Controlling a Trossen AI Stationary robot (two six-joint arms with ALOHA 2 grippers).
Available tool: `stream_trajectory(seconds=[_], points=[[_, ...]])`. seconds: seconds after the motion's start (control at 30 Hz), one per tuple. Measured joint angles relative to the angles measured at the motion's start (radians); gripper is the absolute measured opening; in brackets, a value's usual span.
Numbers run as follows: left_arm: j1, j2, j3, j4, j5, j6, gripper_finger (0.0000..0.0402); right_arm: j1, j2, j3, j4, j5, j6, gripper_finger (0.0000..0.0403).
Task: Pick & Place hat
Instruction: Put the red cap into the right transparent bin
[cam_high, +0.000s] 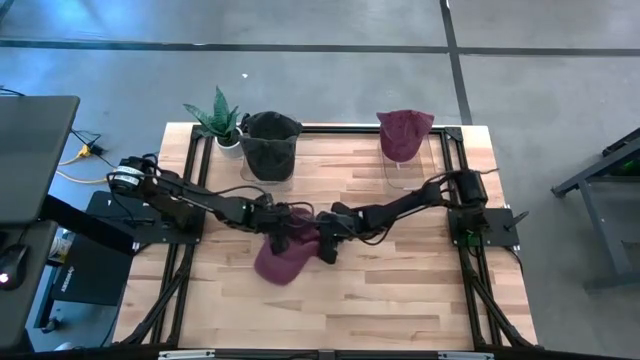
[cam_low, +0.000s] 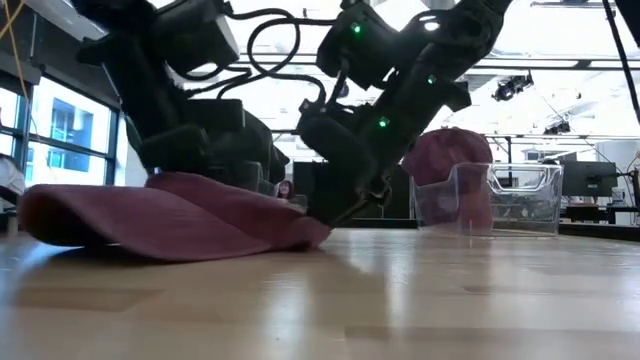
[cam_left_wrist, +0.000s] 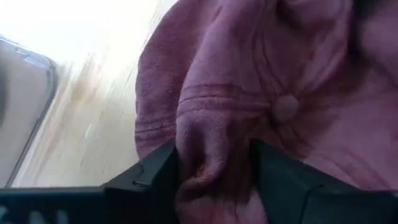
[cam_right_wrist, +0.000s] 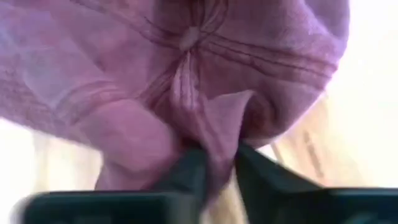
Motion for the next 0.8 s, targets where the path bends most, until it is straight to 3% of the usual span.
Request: stream_trajectory(seconds=[0.07,0.2,0.3,0.43,0.6,0.67,0.8], points=[[0.000,0.000,-0.015,0.016,-0.001,0.022,0.0155,0.004,-0.024,-0.001,-0.028,0.012,-0.081,0.0017],[-0.001,0.000,-0.019,0.065,-0.027,0.077,0.0097,0.033,-0.115,-0.001,-0.107,0.011,-0.166,0.0032],[-0.001,-0.005,-0.011,0.167,-0.033,0.148,0.0055,0.053,-0.197,-0.001,-0.177,0.008,-0.216,0.0013],[-0.028,-0.092,0.032,0.331,0.013,0.306,0.0010,0.067,-0.325,-0.001,-0.256,-0.026,-0.279,0.0012],[-0.086,-0.184,0.084,0.341,-0.019,0.461,0.0015,0.088,-0.488,-0.071,-0.254,-0.212,-0.401,0.0005],[-0.104,-0.215,0.094,0.384,-0.027,0.499,0.0023,0.098,-0.559,-0.156,-0.158,-0.316,-0.416,0.0006],[-0.113,-0.238,0.089,0.376,0.014,0.524,0.0030,0.112,-0.671,-0.343,0.141,-0.407,-0.360,0.0005]])
